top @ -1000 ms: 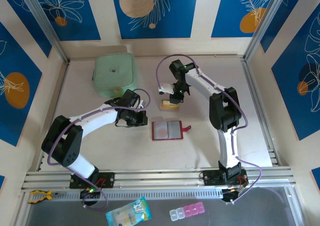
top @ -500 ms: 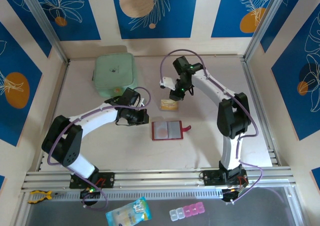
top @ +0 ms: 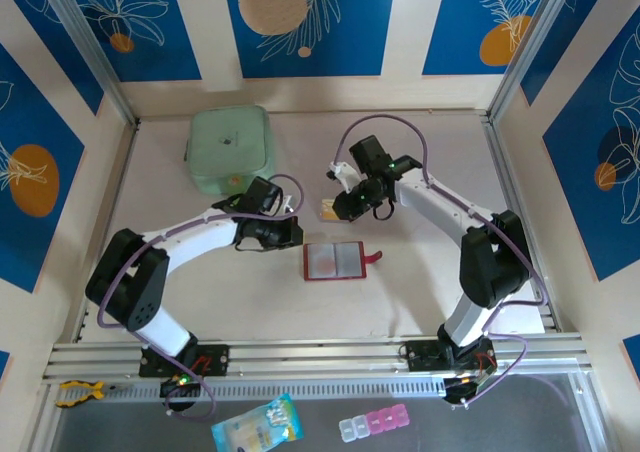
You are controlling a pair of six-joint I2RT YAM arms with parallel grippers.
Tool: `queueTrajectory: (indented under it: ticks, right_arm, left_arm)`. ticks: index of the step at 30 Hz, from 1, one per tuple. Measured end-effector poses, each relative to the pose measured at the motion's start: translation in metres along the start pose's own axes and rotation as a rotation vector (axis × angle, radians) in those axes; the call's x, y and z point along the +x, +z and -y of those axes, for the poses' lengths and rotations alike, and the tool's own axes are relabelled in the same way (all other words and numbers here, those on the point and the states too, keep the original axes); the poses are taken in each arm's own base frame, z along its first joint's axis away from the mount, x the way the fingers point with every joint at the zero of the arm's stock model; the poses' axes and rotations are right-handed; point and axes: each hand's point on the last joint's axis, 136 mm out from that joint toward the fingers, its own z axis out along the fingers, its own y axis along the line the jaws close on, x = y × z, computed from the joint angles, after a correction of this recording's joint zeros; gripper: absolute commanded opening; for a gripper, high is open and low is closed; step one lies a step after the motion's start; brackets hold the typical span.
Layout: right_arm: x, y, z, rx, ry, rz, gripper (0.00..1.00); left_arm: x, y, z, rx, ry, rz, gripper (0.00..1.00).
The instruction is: Take the credit cards out of the card holder
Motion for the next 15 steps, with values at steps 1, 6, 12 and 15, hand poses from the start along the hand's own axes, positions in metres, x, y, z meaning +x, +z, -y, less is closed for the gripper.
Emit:
queueTrajectory:
  ticks: [1,6,12,15]
  right_arm:
    - [0.004,0.002,-0.003,-0.006,0.046,-0.001,0.13]
    - [0.026,0.009,-0.019,-0.040,0.228,0.014,0.11]
    - [0.051,0.023,-0.034,-0.092,0.405,-0.003,0.09]
    - [0.058,0.027,-0.036,-0.100,0.483,-0.023,0.10]
  left_arm:
    - [0.002,0.001,0.000,0.001,0.000,-0.002,0.07]
    - [0.010,0.013,-0.002,0.002,-0.008,-0.027,0.05]
    - [0.018,0.024,-0.003,0.005,-0.016,-0.042,0.03]
    - [0.020,0.027,-0.003,0.005,-0.016,-0.047,0.02]
